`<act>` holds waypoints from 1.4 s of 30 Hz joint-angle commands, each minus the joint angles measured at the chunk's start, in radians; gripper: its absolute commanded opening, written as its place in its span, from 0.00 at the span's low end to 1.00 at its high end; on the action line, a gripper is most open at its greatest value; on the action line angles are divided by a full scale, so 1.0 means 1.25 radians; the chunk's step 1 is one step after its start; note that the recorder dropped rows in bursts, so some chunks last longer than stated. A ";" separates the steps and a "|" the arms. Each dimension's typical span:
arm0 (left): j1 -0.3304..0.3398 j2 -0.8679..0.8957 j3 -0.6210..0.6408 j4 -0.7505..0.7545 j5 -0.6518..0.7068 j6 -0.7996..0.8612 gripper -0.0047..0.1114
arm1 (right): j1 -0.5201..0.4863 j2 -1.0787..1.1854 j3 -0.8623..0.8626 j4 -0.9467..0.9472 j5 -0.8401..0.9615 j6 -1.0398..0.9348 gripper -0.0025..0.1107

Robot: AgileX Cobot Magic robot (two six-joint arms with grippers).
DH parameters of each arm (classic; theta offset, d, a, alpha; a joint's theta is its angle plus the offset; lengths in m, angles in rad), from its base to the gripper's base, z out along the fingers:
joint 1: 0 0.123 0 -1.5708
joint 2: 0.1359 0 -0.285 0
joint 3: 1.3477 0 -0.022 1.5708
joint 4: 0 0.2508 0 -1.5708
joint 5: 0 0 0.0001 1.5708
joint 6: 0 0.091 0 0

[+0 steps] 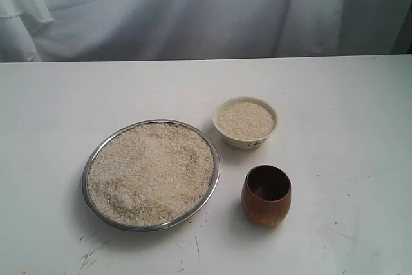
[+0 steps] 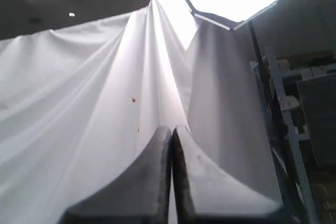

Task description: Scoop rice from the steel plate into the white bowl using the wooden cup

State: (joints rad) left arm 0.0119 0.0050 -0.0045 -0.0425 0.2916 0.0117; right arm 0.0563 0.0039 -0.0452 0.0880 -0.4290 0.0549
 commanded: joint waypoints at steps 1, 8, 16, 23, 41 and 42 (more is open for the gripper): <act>-0.001 -0.004 0.004 -0.001 -0.005 -0.003 0.04 | -0.007 0.014 -0.082 0.005 -0.027 0.000 0.02; -0.001 -0.004 0.004 -0.001 -0.005 -0.003 0.04 | -0.007 0.148 -0.206 0.005 -0.069 0.010 0.02; -0.001 -0.004 0.004 -0.001 -0.005 -0.003 0.04 | -0.007 0.363 -0.295 -0.150 -0.190 0.121 0.02; -0.001 -0.004 0.004 -0.001 -0.005 -0.003 0.04 | 0.020 0.559 -0.306 -0.274 -0.259 0.159 0.02; -0.001 -0.004 0.004 -0.001 -0.005 -0.003 0.04 | 0.128 0.944 -0.228 -0.437 -0.282 0.151 0.02; -0.001 -0.004 0.004 -0.001 -0.005 -0.003 0.04 | 0.128 0.964 -0.218 -0.446 -0.288 0.136 0.02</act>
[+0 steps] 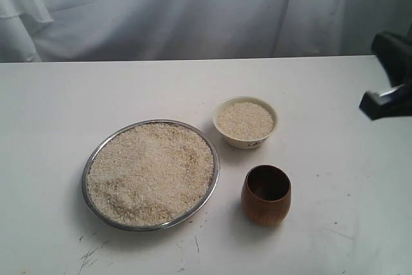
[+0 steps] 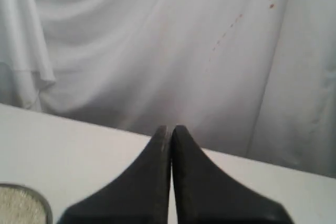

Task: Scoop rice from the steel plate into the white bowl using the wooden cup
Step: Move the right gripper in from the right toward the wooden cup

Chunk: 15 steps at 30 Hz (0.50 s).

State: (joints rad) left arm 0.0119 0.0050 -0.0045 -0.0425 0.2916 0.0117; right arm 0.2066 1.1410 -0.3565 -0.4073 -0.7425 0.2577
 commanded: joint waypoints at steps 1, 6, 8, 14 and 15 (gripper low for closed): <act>-0.001 -0.004 0.004 -0.001 -0.005 -0.003 0.04 | 0.008 0.072 0.040 -0.054 -0.040 -0.040 0.02; -0.001 -0.004 0.004 -0.001 -0.005 -0.003 0.04 | 0.008 0.146 0.074 -0.064 -0.050 -0.046 0.02; -0.001 -0.004 0.004 -0.001 -0.005 -0.003 0.04 | 0.008 0.165 0.087 -0.104 -0.047 -0.054 0.02; -0.001 -0.004 0.004 -0.001 -0.005 -0.003 0.04 | 0.008 0.187 0.104 -0.147 0.008 -0.070 0.02; -0.001 -0.004 0.004 -0.001 -0.005 -0.003 0.04 | 0.008 0.187 0.104 -0.152 0.014 -0.067 0.02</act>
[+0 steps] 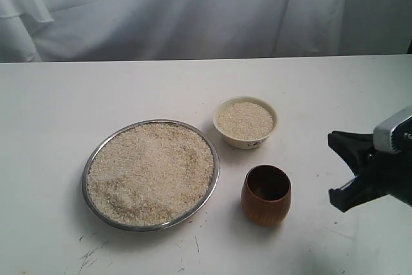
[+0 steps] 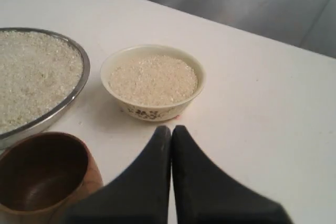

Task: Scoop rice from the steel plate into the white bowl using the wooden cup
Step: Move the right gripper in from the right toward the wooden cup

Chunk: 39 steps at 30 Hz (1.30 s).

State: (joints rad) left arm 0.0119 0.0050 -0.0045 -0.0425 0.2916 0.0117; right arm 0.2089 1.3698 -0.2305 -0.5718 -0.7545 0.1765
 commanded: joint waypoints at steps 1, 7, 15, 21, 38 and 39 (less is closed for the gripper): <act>-0.001 -0.004 0.004 -0.001 -0.005 -0.003 0.04 | 0.007 0.004 0.004 -0.034 0.033 0.009 0.02; -0.001 -0.004 0.004 -0.001 -0.005 -0.003 0.04 | 0.010 0.004 0.004 -0.101 0.153 0.031 0.02; -0.001 -0.004 0.004 -0.001 -0.005 -0.003 0.04 | 0.010 0.004 0.004 -0.101 0.155 0.031 0.02; -0.001 -0.004 0.004 -0.001 -0.005 -0.003 0.04 | 0.010 0.005 0.004 -0.101 0.126 0.095 0.02; -0.001 -0.004 0.004 -0.001 -0.005 -0.003 0.04 | 0.010 0.128 -0.001 -0.060 0.021 0.176 0.82; -0.001 -0.004 0.004 -0.001 -0.005 -0.003 0.04 | 0.010 0.128 -0.001 -0.060 0.021 0.176 0.82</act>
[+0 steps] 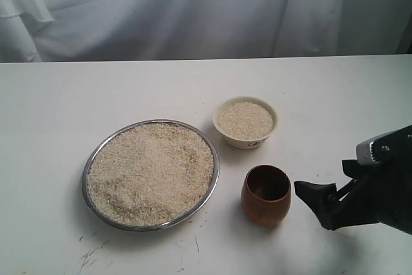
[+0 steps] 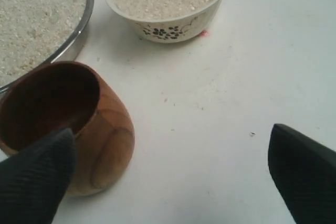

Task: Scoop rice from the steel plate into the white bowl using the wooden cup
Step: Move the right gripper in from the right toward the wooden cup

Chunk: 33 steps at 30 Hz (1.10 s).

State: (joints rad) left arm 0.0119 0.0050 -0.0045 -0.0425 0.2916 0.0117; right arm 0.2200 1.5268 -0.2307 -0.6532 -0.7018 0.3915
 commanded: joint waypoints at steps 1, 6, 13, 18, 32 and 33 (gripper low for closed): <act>-0.001 -0.004 0.004 -0.001 -0.005 -0.003 0.04 | 0.001 0.002 -0.001 0.012 -0.023 0.004 0.82; -0.001 -0.004 0.004 -0.001 -0.005 -0.003 0.04 | 0.001 0.002 -0.001 0.027 -0.023 0.004 0.82; -0.001 -0.004 0.004 -0.001 -0.005 -0.003 0.04 | 0.001 0.002 -0.001 0.027 -0.032 0.053 0.82; -0.001 -0.004 0.004 -0.001 -0.005 -0.003 0.04 | 0.001 0.002 -0.001 0.038 -0.042 0.088 0.85; -0.001 -0.004 0.004 -0.001 -0.005 -0.003 0.04 | 0.001 0.002 -0.001 0.060 -0.130 0.150 0.86; -0.001 -0.004 0.004 -0.001 -0.005 -0.003 0.04 | 0.001 0.002 -0.001 0.060 -0.130 0.149 0.86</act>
State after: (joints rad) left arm 0.0119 0.0050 -0.0045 -0.0425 0.2916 0.0117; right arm 0.2200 1.5299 -0.2307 -0.5794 -0.8451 0.5752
